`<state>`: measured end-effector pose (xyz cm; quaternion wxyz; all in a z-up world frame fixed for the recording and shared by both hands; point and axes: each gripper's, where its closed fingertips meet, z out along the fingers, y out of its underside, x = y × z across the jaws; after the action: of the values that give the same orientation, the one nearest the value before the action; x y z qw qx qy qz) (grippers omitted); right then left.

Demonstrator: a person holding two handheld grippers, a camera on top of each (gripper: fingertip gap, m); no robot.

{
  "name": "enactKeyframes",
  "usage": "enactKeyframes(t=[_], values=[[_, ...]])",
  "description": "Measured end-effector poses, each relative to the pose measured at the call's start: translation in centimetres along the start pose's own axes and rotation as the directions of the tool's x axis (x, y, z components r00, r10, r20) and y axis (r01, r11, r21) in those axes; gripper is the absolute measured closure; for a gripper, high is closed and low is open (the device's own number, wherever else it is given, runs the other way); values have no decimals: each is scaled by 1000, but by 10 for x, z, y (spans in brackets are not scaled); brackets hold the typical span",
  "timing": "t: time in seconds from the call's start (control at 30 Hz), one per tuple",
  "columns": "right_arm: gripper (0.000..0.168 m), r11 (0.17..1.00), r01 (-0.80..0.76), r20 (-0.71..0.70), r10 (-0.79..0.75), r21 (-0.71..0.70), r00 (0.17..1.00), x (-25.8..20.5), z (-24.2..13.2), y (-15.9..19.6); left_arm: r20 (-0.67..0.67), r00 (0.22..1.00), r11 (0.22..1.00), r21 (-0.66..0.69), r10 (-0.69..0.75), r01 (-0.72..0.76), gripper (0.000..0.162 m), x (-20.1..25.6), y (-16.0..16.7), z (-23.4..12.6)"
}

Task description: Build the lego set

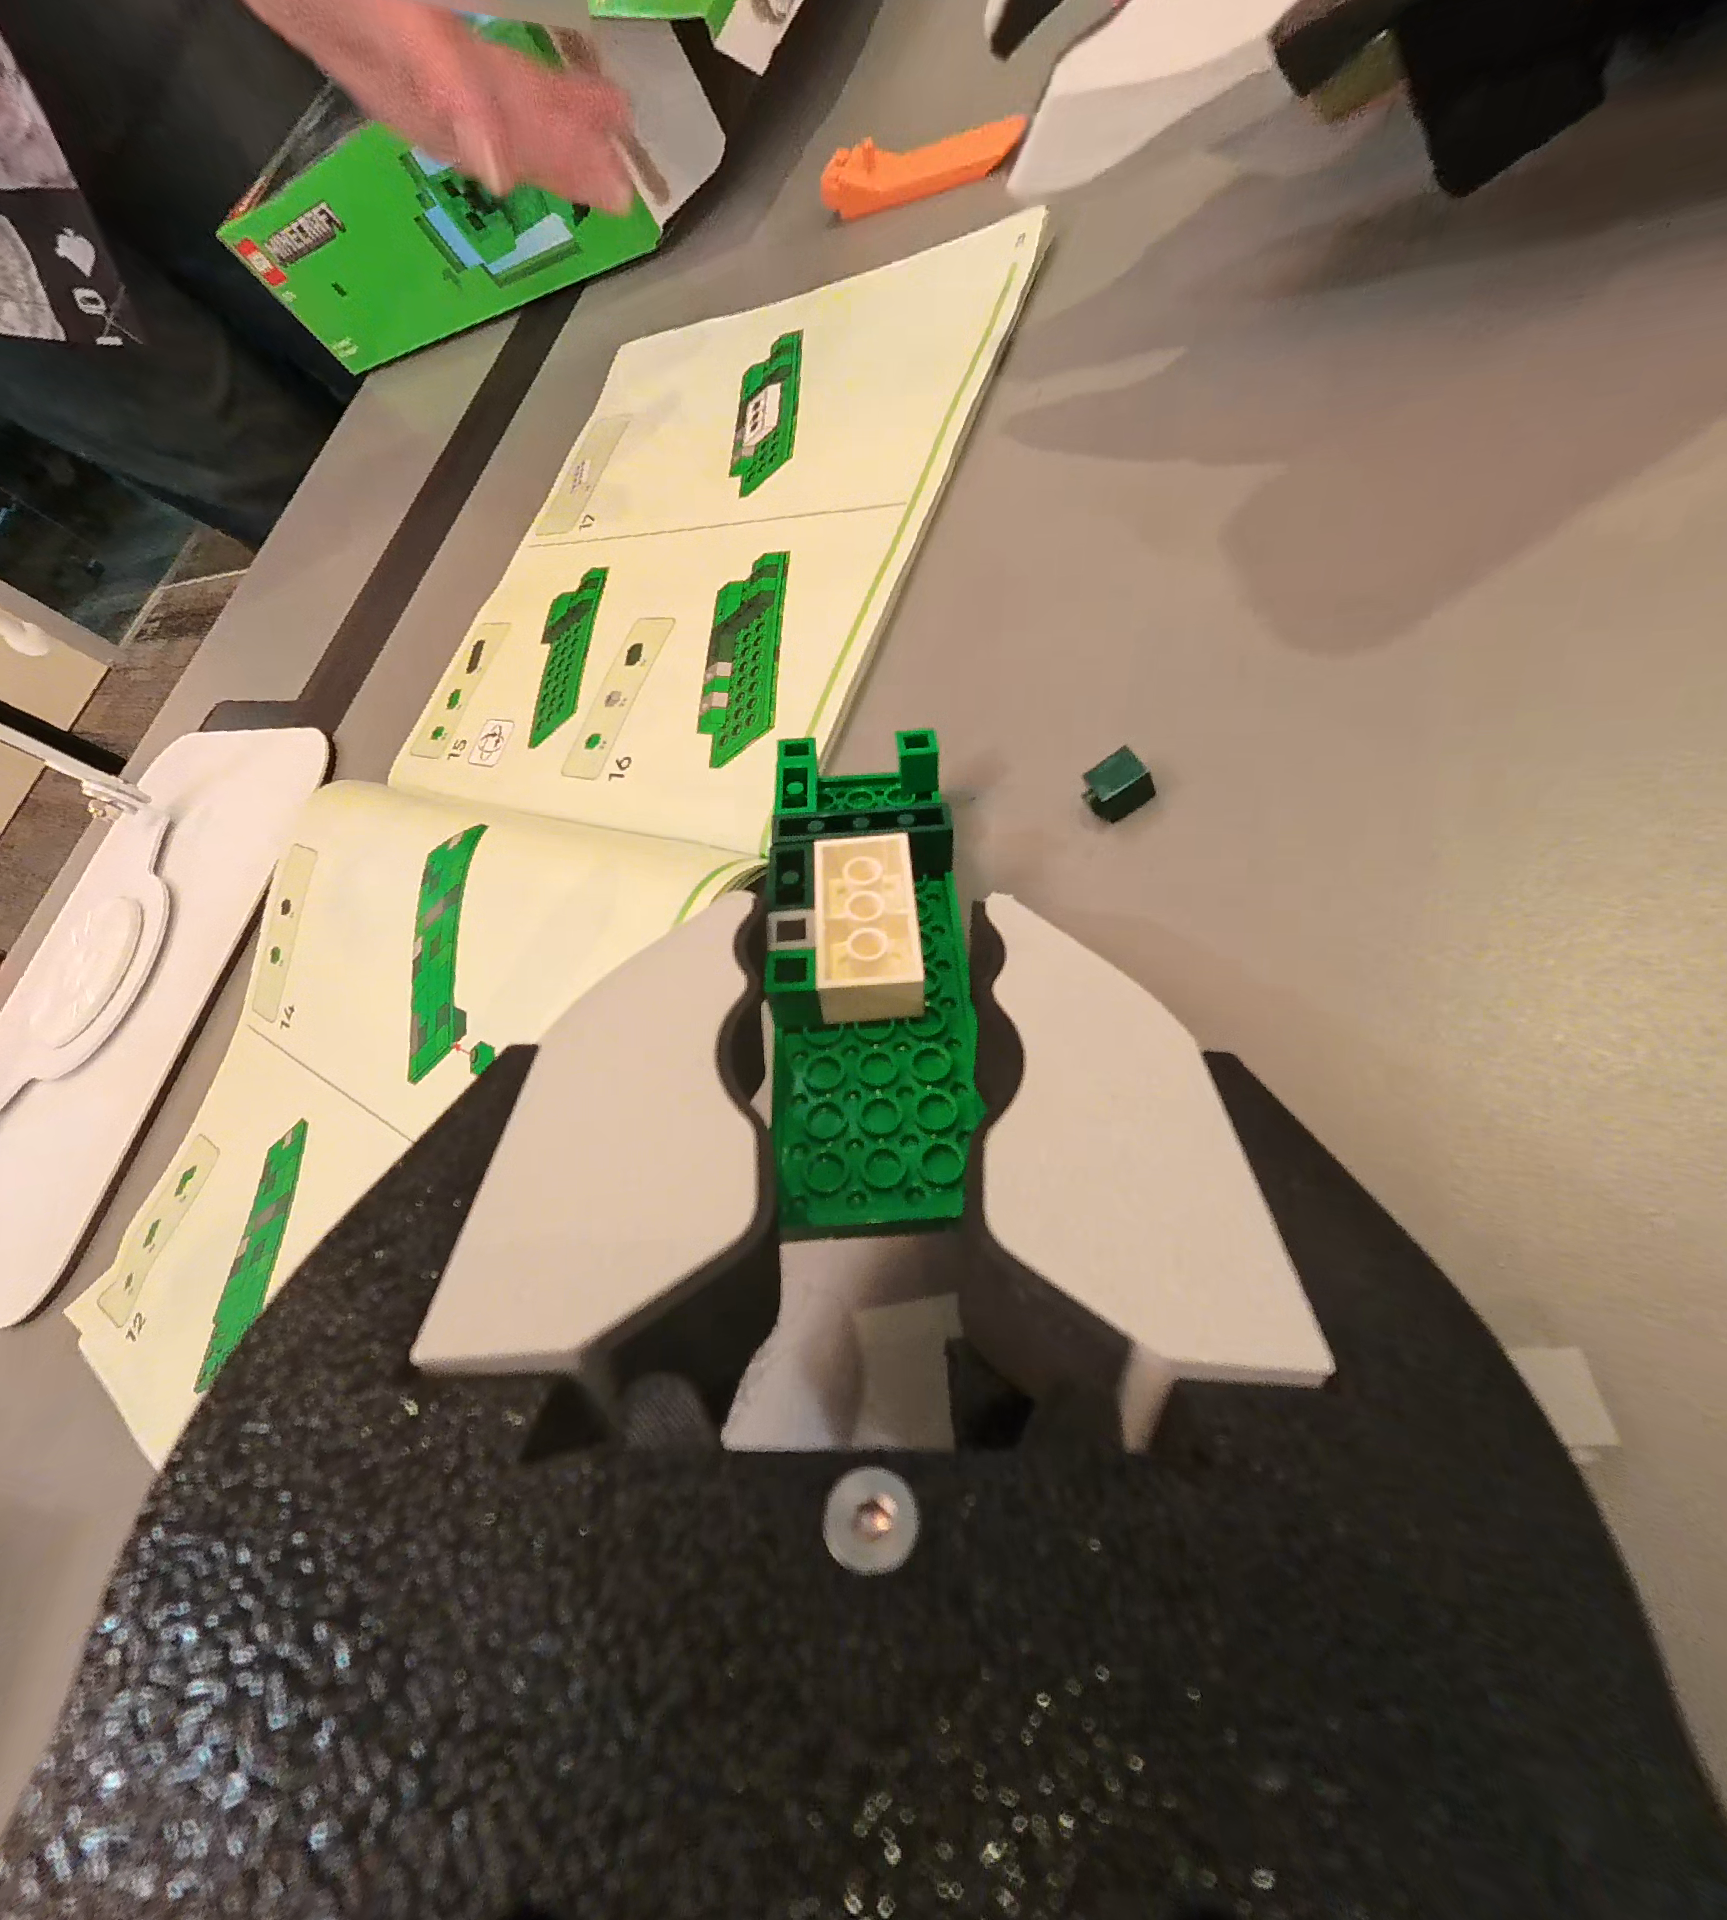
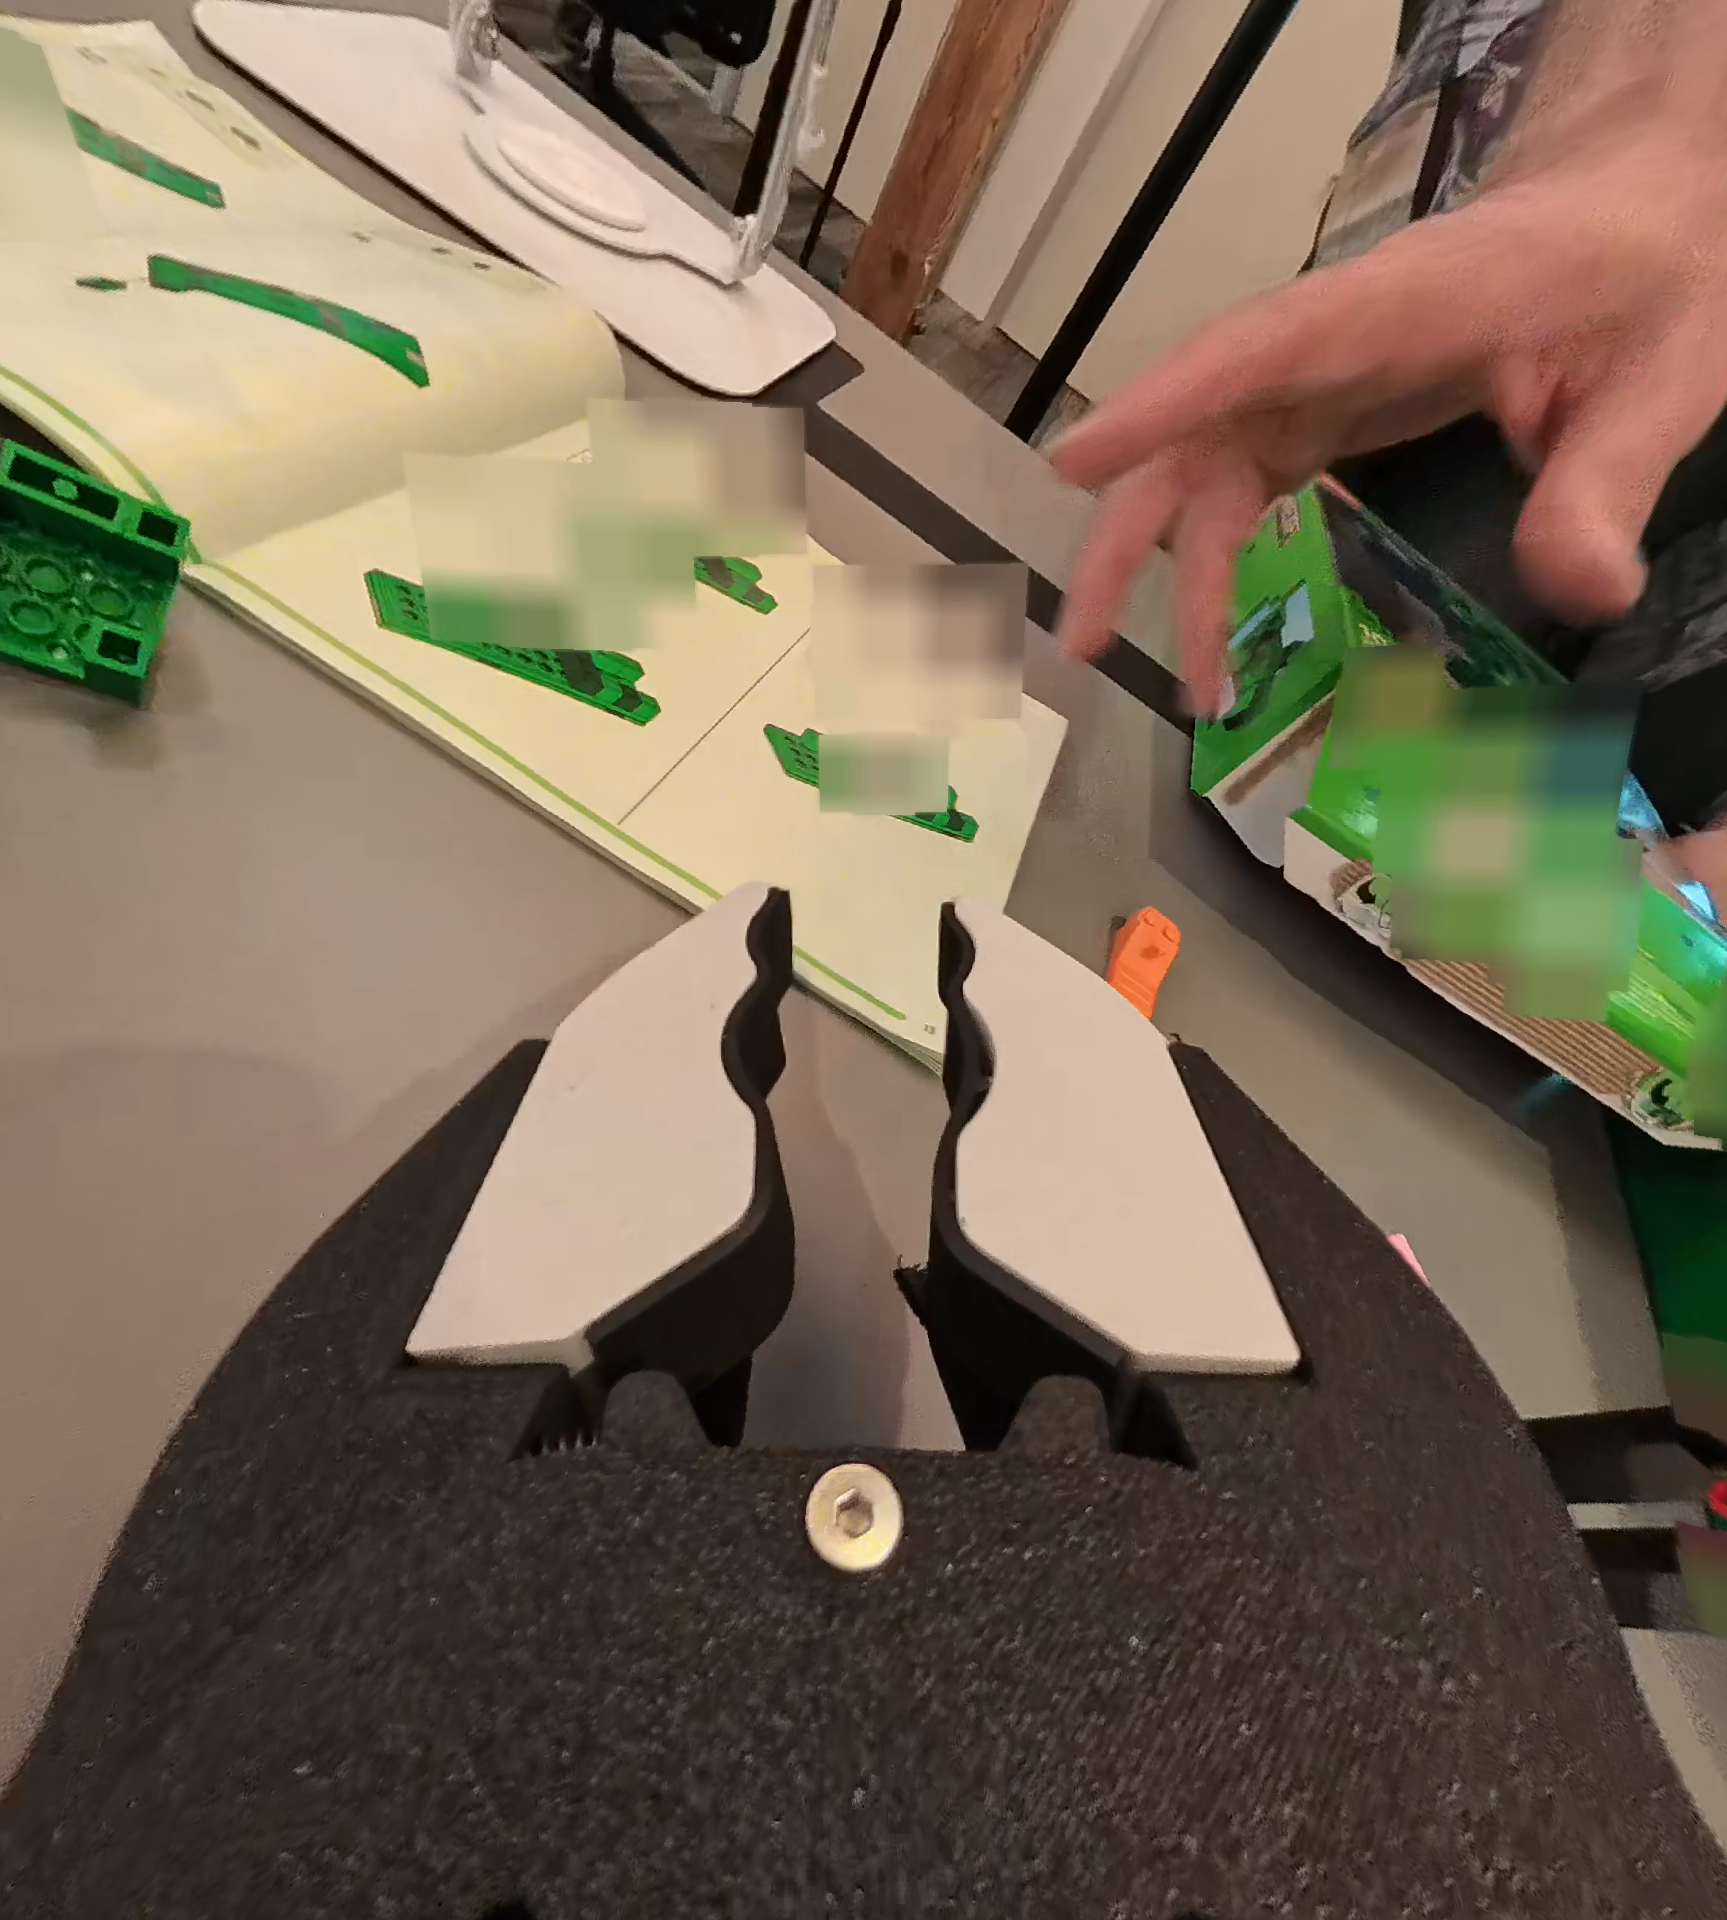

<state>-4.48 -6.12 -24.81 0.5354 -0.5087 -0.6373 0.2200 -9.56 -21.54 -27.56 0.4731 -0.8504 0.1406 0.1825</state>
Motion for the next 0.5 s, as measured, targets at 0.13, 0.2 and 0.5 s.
enactKeyframes(t=[0.13, 0.2, 0.5], values=[[142, 999, 50, 7, -50, -21, 999, -5, 3, 2, 0, 1000, 1000, 0, 0, 0, 126, 0, 0, 0], [143, 998, 61, 9, -61, -26, 998, -6, 3, 2, 0, 1000, 1000, 0, 1, -1, 125, 0, 0, 0], [144, 997, 75, 13, -75, -30, 997, -8, 4, 3, 1, 1000, 1000, 0, 1, -1, 125, 0, 0, 0]])
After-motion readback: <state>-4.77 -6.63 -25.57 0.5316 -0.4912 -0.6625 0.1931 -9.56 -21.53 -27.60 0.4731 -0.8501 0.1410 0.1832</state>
